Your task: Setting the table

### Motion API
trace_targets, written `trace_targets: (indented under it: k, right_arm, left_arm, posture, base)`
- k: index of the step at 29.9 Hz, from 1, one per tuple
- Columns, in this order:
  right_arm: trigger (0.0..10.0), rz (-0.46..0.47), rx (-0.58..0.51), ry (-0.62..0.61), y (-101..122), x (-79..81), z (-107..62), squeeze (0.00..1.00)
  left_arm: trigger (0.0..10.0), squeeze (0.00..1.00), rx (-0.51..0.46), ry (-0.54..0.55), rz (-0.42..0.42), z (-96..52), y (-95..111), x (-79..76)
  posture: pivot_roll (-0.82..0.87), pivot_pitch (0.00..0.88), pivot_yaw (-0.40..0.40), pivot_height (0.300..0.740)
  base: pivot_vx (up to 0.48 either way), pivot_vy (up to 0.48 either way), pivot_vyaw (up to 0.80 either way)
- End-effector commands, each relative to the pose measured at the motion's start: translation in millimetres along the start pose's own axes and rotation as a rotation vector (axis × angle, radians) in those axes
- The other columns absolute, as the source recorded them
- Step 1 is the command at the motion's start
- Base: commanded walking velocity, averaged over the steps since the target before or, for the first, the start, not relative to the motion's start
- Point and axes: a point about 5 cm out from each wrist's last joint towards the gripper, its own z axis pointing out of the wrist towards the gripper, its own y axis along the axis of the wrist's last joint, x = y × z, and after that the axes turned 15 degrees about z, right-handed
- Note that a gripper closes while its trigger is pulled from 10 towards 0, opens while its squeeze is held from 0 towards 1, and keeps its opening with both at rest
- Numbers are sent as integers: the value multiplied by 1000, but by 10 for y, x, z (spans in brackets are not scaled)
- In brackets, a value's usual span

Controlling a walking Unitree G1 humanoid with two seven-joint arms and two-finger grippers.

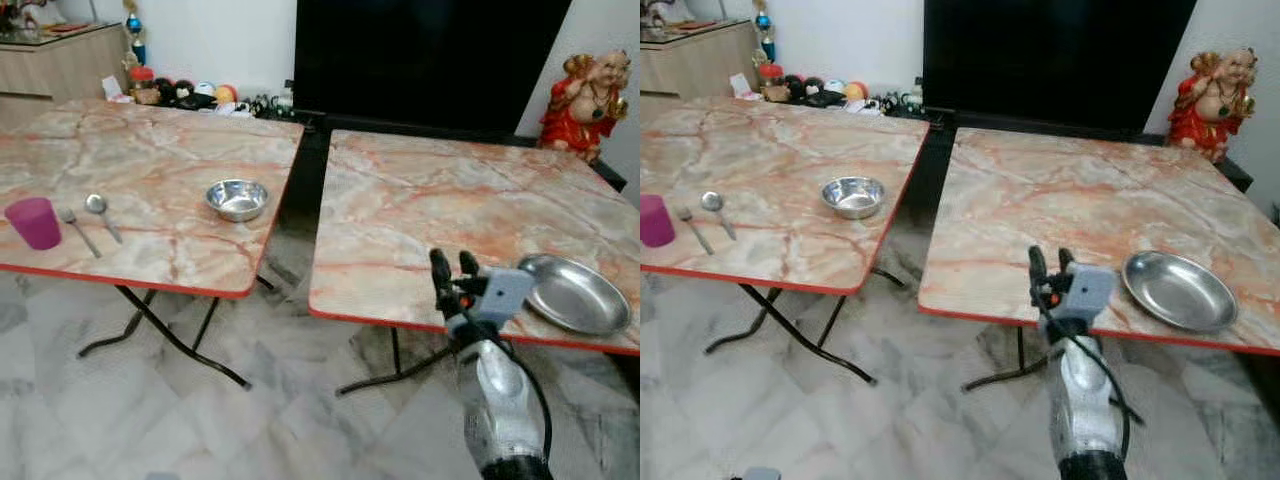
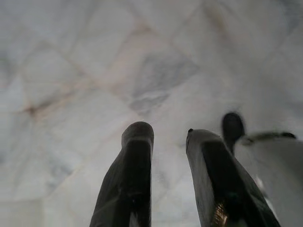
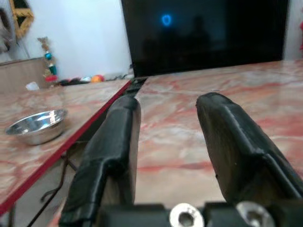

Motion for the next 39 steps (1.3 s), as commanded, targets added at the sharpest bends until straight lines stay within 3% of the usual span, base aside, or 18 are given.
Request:
trace_targets:
  k: [1, 22, 39]
  right_arm:
    - [10000, -8, -2, -27, 32, -78, -3, 0]
    - [10000, 5, -1, -24, 12, -29, 27, 0]
    - [10000, 9, -13, -41, 26, -62, 26, 0]
  left_arm:
    - [10000, 0, 6, -17, 8, 6, 12, -54]
    - [10000, 0, 40, -14, 4, -21, -113, -48]
    - [10000, 0, -6, -5, -3, -12, -36, 22]
  posture:
    - [21, 40, -13, 740]
    - [32, 80, -6, 740]
    - [38, 104, 9, 740]
  base:
    - [0, 0, 0]
    - [0, 71, 0]
    - [0, 32, 0]
